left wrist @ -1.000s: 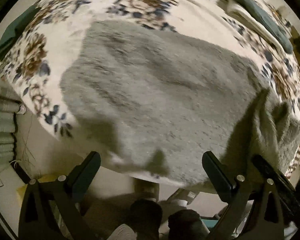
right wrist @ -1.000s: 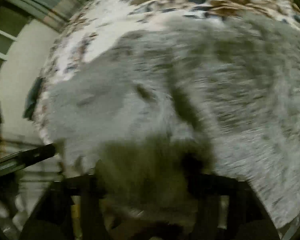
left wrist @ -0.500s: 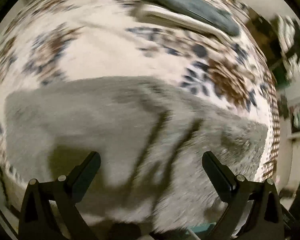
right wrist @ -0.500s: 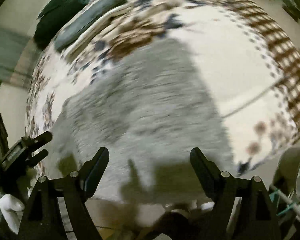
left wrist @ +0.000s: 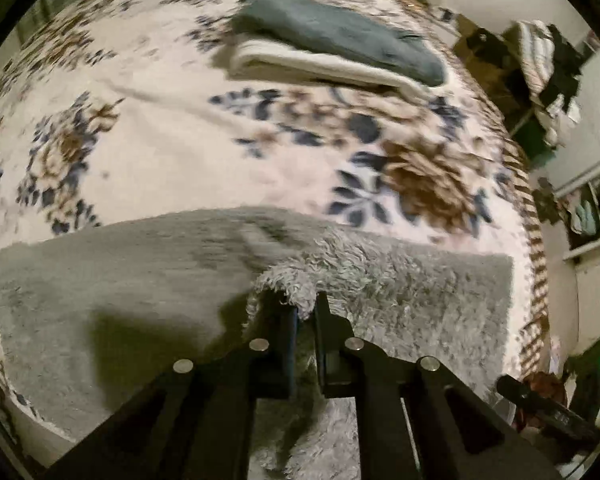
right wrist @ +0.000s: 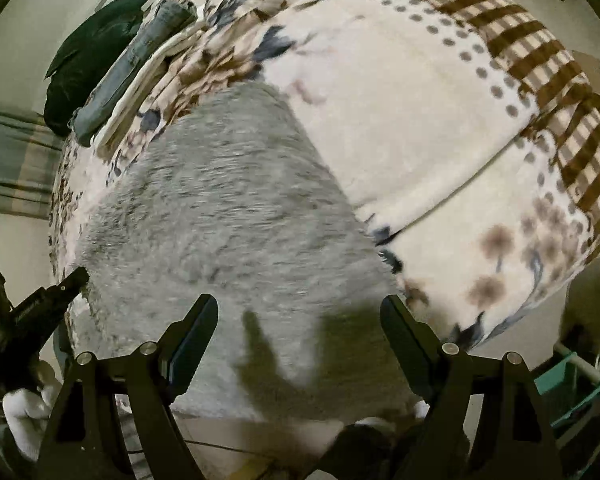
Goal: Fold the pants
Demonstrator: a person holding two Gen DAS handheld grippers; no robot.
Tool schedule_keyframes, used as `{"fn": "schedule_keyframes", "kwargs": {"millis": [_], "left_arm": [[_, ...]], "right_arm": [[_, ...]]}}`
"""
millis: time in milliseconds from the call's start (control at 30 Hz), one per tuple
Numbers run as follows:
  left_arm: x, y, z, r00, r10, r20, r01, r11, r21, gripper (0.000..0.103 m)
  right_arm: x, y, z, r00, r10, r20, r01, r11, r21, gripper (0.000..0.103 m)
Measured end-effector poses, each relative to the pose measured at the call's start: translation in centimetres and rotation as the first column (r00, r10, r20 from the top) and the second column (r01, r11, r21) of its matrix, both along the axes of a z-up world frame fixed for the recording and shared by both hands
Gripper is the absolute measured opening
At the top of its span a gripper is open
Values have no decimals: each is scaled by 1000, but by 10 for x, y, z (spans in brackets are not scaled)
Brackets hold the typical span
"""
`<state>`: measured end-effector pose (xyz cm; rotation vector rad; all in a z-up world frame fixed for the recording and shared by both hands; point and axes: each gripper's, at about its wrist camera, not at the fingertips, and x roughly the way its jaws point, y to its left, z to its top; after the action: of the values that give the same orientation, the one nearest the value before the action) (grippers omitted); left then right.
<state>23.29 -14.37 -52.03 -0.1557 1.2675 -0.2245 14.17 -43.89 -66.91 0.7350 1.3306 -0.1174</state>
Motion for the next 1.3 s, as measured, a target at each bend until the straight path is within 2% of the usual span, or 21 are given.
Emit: {"fn": "schedule_keyframes", "kwargs": {"millis": [67,167,233,300,367,400,533,567,600,667,733,800,900,1033,1167,1233,1300], "left_arm": [[8,7,-15,998,17,-60,-17,1000,-13,10],[13,19,-28,987,59,-151,-75,992,-101,12],[6,30,-17,986,86,-145,-112,976,-186,20],[-8,37,-5,988,79,-130,-109,963,-247,41],[-26,38,0,987,80,-142,-114,960,-254,55],[-34,37,-2,986,71,-153,-109,960,-257,56],[-59,7,-35,979,1,-203,-29,991,-132,56],[-61,2,-43,978,-5,-206,-21,992,-123,55],[-62,-5,-52,979,-18,-204,-4,994,-107,43],[-65,-16,-57,983,-50,-174,33,995,-94,4],[-67,-19,-46,991,-65,-116,54,993,-103,4],[-72,-13,-19,997,-66,-33,63,994,-95,4],[-74,7,3,1000,-21,-4,21,994,-109,4],[-73,31,-7,998,45,-52,-51,992,-118,4],[-77,35,-43,991,69,-111,-79,993,-87,7],[-75,35,-54,985,57,-162,-80,987,-138,8],[-74,38,-50,978,70,-196,-110,973,-204,11]], "right_arm": [[2,5,-3,1000,11,-15,-11,1000,10,85],[5,11,-2,999,28,-21,-28,1000,10,85],[7,14,2,999,50,-15,-50,999,0,85],[7,17,4,998,67,-17,-68,998,-9,85],[6,18,4,997,79,-27,-79,997,-3,85],[5,19,2,996,83,-35,-83,997,-2,85],[5,26,-7,993,104,-62,-104,995,-4,85],[6,28,-9,992,106,-68,-107,994,-6,85],[6,29,-11,992,106,-72,-107,994,-7,85],[7,30,-15,992,97,-80,-98,995,-8,85],[8,30,-15,993,87,-81,-88,996,-4,85],[8,29,-14,994,81,-76,-81,997,3,85],[9,32,-11,994,91,-68,-89,996,24,85],[10,38,-10,989,127,-70,-125,991,39,85],[13,46,-6,986,153,-70,-151,988,40,85],[14,48,-4,985,161,-67,-159,987,35,85],[16,50,-1,983,175,-59,-173,984,34,85]]}}
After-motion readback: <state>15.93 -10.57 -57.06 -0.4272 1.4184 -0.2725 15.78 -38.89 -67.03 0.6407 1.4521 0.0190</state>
